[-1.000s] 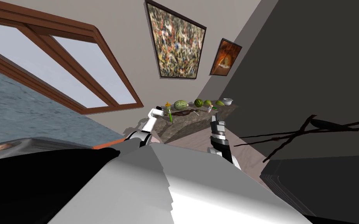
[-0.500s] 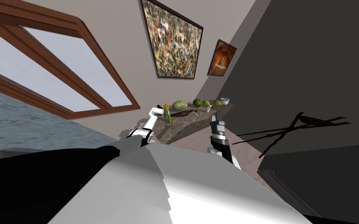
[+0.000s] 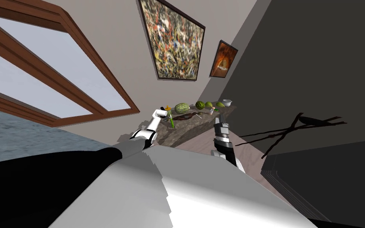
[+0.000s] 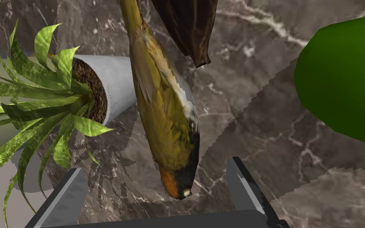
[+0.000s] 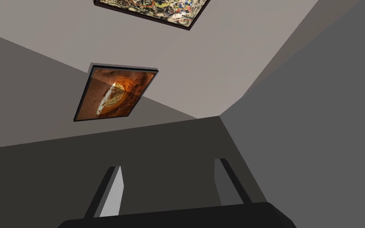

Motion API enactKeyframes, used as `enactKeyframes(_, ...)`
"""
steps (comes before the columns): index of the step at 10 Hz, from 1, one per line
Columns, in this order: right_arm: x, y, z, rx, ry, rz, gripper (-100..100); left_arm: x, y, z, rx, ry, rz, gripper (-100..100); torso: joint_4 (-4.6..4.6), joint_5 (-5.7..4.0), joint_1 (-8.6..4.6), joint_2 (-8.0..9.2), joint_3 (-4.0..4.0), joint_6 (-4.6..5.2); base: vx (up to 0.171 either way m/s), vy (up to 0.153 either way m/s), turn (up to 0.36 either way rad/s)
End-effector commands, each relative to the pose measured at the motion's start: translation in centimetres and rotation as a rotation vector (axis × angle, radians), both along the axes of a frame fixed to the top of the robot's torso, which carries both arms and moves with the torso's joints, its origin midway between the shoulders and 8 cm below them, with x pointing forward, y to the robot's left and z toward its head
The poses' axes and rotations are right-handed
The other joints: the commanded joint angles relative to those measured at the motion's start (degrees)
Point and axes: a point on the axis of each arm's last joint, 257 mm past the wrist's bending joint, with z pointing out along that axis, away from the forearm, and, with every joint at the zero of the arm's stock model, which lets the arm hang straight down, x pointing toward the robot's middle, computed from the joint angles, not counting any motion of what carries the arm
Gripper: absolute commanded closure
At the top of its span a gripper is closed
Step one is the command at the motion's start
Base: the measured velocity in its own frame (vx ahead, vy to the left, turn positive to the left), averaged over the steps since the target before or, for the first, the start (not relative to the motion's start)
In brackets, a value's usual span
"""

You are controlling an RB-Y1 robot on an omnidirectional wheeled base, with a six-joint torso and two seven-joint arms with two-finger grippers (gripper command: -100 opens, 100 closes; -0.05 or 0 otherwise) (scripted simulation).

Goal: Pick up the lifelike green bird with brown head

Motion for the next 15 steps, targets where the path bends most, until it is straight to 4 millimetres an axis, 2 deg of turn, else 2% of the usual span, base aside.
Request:
enactKeyframes(1,0.0,0.0,0.0,0.0,0.0,0.0,0,-0.9,-0.5,-1.4,-0.016,0.051,0.0,-100,0.0,0.0,0.0,0.0,0.0,0.0,0.086,0.042,-0.06)
enactKeyframes(2,0.0,0.0,0.0,0.0,0.0,0.0,0,-0.5,-0.3,-0.8,-0.01,0.031,0.0,-100,-0.01,-0.01,-0.07,-0.02,-0.02,0.0,0.038,0.016,-0.01)
enactKeyframes(3,0.0,0.0,0.0,0.0,0.0,0.0,0,-0.5,-0.3,-0.9,-0.011,0.036,0.0,0,0.02,-0.03,-0.16,0.11,0.05,-0.01,0.007,0.004,0.002)
enactKeyframes(4,0.0,0.0,0.0,0.0,0.0,0.0,0,-0.5,-0.3,-1.7,-0.01,0.032,-0.001,-100,0.05,-0.05,-0.22,0.23,0.13,-0.01,0.022,0.003,0.0)
enactKeyframes(6,0.0,0.0,0.0,0.0,0.0,0.0,0,-0.6,-0.2,-2.5,-0.01,0.028,-0.002,-100,0.05,-0.05,-0.22,0.2,0.12,-0.01,0.036,0.007,0.001)
enactKeyframes(7,0.0,0.0,0.0,0.0,0.0,0.0,0,-0.7,-0.1,-2.2,-0.01,0.032,-0.001,-100,0.04,-0.05,-0.22,0.18,0.1,-0.01,0.017,0.002,0.001)
enactKeyframes(8,0.0,0.0,0.0,0.0,0.0,0.0,0,-0.6,-0.1,-2.2,-0.01,0.029,-0.002,100,0.05,-0.06,-0.24,0.23,0.13,-0.01,0.0,0.0,0.0)
enactKeyframes(12,0.0,0.0,0.0,0.0,0.0,0.0,0,-0.8,-0.2,-2.4,-0.012,0.035,-0.001,100,0.11,-0.09,-0.22,0.2,0.14,0.03,-0.002,-0.001,0.001)
enactKeyframes(13,0.0,0.0,0.0,0.0,0.0,0.0,0,-0.8,-0.2,-2.4,-0.012,0.035,-0.001,0,0.11,-0.1,-0.22,0.21,0.15,0.03,0.0,0.0,0.0)
enactKeyframes(14,0.0,0.0,0.0,0.0,0.0,0.0,0,-0.5,-0.3,-1.4,-0.011,0.033,-0.001,100,0.12,-0.1,-0.23,0.21,0.15,0.03,-0.027,-0.006,-0.006)
enactKeyframes(15,0.0,0.0,0.0,0.0,0.0,0.0,0,-0.5,-0.3,-0.9,-0.011,0.036,0.0,100,0.16,-0.13,-0.26,0.3,0.21,0.04,-0.043,-0.003,-0.004)
